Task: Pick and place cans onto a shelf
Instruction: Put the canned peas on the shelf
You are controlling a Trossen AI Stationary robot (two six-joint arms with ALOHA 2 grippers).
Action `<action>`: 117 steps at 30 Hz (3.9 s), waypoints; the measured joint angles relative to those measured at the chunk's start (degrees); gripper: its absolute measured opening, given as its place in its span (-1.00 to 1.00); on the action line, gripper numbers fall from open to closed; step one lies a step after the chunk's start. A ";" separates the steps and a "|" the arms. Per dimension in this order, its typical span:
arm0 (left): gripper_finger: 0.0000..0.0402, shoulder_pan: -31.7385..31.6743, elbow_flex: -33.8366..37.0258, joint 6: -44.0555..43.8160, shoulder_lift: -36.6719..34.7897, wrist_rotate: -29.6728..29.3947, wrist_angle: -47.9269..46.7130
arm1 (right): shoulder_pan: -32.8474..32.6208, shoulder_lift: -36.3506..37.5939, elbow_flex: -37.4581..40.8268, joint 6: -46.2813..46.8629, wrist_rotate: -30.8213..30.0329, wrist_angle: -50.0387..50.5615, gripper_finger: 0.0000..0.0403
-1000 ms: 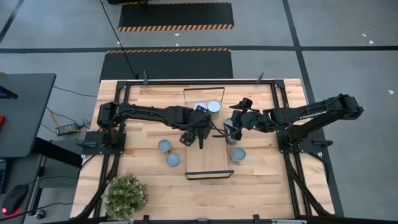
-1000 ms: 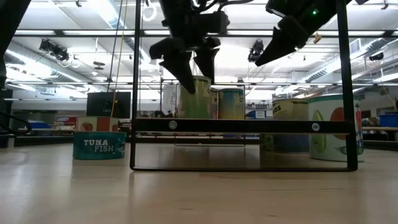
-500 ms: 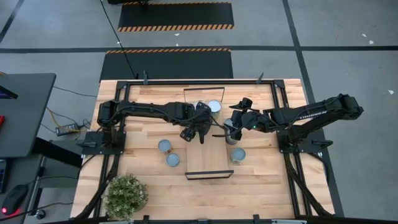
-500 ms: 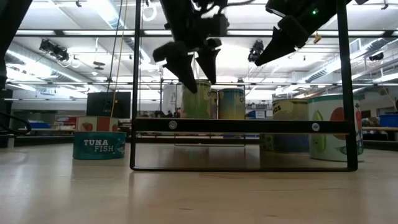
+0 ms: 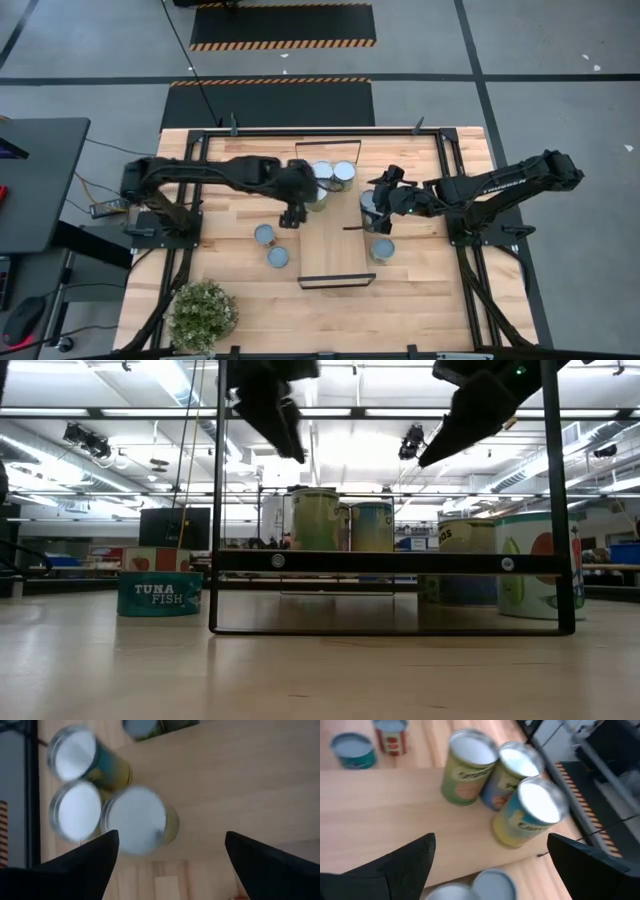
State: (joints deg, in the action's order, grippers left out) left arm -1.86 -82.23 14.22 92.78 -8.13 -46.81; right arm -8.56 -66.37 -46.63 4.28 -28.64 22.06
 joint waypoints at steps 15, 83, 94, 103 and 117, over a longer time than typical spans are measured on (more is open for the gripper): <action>0.75 -0.91 30.76 -6.31 -23.27 -5.52 26.96 | 2.43 -4.84 0.00 5.74 9.30 8.78 0.98; 0.76 -3.20 59.53 -16.59 -33.27 -8.67 66.41 | 9.95 -32.11 -28.54 11.76 15.26 16.84 0.61; 0.76 -3.20 59.53 -16.59 -33.27 -8.67 66.25 | 11.90 -32.81 -28.55 10.33 16.35 16.80 0.79; 0.76 -3.20 59.51 -16.59 -33.27 -8.67 66.21 | 11.38 -32.52 -30.86 9.25 14.55 18.31 0.84; 0.76 -3.07 59.51 -16.61 -33.27 -8.67 65.68 | 6.76 -32.37 -38.56 8.10 8.85 29.46 0.84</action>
State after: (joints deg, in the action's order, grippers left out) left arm -4.93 -22.72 -2.39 59.51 -16.80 18.87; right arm -1.81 -98.74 -85.19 12.38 -19.78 51.52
